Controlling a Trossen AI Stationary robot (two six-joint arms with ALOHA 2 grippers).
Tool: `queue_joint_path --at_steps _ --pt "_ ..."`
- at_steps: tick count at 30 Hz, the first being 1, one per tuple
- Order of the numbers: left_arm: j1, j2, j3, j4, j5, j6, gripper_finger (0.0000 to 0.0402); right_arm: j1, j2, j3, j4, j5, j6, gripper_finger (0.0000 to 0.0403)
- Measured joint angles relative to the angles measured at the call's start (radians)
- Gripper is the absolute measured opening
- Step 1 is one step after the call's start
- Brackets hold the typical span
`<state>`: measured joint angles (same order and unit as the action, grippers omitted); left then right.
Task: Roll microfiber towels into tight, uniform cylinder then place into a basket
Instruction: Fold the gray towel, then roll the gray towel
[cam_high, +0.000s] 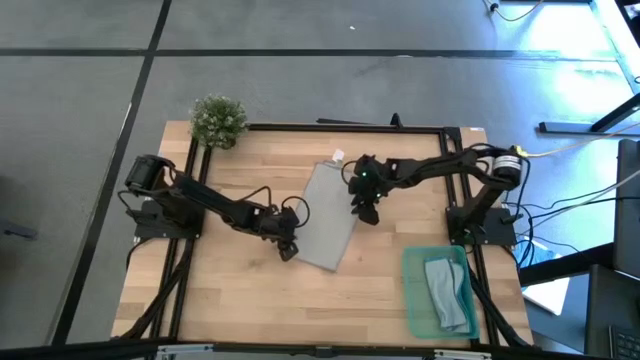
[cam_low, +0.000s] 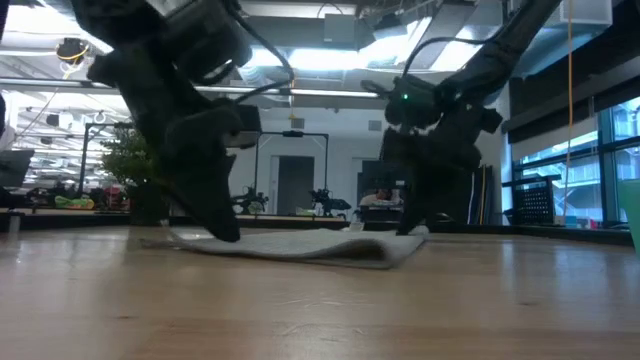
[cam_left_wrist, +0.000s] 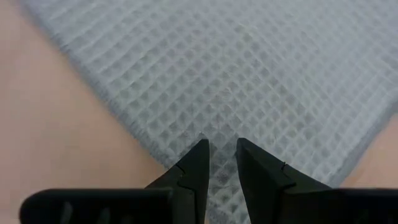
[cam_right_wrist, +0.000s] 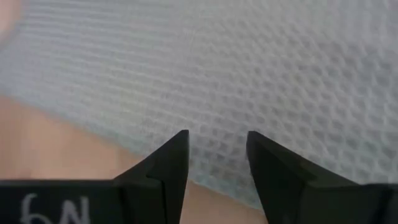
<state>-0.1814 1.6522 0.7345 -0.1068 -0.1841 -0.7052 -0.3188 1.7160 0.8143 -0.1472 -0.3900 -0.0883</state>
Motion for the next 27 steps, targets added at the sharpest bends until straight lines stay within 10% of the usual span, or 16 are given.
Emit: queue_joint_path --at_steps 16,27 --pt "-0.048 0.040 0.002 0.112 0.146 -0.025 0.0078 -0.063 0.036 0.003 0.120 0.147 -0.046 0.0163" --pt "-0.022 -0.148 -0.002 -0.003 0.082 0.047 0.0078 0.042 -0.152 0.166 -0.278 0.129 -0.242 0.0163"
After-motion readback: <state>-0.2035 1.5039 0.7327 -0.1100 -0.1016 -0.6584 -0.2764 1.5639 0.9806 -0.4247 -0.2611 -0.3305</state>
